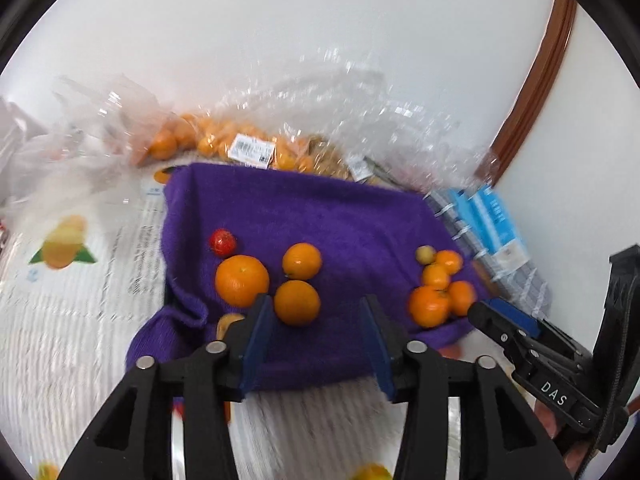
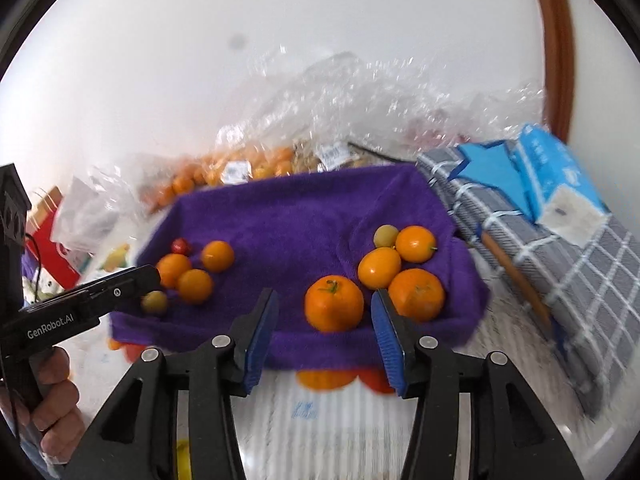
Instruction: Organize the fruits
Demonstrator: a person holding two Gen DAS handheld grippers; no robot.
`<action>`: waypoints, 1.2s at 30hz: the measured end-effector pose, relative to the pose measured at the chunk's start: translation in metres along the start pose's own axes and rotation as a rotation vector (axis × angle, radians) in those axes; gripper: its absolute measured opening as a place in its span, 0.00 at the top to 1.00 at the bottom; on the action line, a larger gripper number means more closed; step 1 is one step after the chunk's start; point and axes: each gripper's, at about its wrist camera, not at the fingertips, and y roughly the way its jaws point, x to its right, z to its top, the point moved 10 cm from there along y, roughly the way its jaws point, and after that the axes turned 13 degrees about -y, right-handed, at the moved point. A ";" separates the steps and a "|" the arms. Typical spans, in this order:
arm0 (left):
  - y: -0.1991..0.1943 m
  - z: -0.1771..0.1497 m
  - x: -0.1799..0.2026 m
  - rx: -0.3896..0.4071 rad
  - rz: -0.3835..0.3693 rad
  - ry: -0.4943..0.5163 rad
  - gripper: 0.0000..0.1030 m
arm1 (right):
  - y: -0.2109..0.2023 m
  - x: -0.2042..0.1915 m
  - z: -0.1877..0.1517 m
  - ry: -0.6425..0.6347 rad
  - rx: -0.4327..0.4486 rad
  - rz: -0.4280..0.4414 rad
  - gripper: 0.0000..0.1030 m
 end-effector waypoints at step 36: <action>-0.206 -0.082 0.035 0.269 0.161 0.128 0.13 | -0.220 -0.017 -0.061 -0.020 0.070 -0.186 0.06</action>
